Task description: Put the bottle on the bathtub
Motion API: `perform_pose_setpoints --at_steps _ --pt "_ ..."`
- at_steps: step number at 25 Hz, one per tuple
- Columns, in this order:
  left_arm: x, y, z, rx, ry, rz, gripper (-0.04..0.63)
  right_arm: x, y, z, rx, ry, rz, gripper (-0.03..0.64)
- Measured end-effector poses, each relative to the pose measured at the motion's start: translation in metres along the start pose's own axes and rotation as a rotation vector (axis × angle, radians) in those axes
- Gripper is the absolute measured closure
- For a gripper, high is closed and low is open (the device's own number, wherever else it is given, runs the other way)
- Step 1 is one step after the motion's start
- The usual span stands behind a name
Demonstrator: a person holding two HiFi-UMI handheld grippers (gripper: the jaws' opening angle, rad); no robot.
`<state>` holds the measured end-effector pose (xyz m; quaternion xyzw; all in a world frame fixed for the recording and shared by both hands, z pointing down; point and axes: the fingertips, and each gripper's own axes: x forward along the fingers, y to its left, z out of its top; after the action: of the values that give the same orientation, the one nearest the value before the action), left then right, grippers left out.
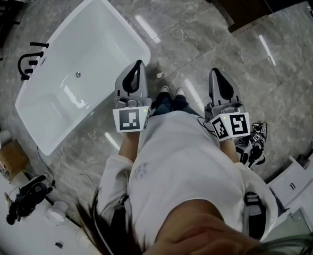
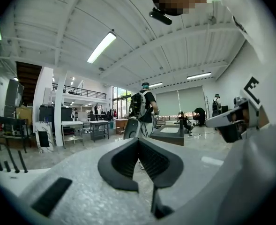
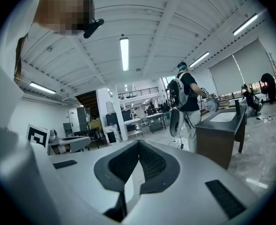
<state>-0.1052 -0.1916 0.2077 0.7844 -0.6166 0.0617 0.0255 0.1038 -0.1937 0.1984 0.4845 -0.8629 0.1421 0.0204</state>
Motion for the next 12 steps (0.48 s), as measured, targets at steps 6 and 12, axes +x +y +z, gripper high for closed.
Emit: perform_pose_setpoints --at_steps 6,12 --pt "-0.021 0.005 0.042 0.023 -0.082 0.002 0.583 -0.011 0.009 0.036 -0.052 -0.079 -0.003 0.604" --pt "-0.038 0.017 0.063 0.026 -0.111 0.023 0.583 -0.019 0.017 0.048 -0.070 -0.094 -0.012 0.604"
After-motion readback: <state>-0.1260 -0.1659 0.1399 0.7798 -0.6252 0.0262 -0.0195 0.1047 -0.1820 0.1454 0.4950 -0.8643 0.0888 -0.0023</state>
